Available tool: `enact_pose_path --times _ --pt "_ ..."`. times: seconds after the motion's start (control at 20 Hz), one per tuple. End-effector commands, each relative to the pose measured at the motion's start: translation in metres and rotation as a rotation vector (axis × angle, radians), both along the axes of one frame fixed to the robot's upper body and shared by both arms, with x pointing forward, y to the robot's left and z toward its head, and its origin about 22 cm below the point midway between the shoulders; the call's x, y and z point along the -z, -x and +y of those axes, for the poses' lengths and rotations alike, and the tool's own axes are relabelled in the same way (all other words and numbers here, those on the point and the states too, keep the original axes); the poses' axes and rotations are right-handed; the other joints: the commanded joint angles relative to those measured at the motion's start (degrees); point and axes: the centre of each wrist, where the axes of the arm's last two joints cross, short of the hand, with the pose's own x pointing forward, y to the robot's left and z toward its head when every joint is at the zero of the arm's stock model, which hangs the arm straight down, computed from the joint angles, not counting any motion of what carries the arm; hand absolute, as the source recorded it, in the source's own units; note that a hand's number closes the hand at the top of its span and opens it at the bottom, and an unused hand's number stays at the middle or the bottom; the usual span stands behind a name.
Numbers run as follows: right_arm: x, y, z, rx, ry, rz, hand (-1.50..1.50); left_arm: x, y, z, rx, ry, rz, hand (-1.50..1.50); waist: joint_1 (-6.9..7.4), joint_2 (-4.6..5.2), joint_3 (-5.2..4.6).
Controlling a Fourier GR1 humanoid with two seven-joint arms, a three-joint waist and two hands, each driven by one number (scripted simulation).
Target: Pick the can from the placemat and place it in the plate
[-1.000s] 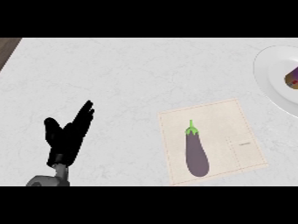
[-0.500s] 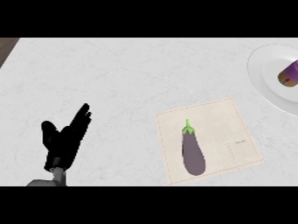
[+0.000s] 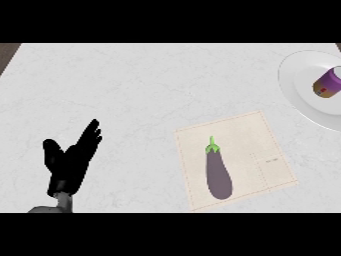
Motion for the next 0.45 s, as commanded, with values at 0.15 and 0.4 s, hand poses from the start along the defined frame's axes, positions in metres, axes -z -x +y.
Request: enact_pose_path --times 0.15,0.4 --pt "0.018 0.019 0.001 -0.013 0.049 0.043 -1.5 0.006 0.003 0.003 -0.022 0.003 0.036 0.0 -0.51 -0.06 -0.3" --pt "0.019 0.013 0.005 -0.017 0.032 0.072 -1.5 0.003 -0.004 -0.006 -0.015 -0.001 0.039 0.0 -0.72 -0.11 -0.34"
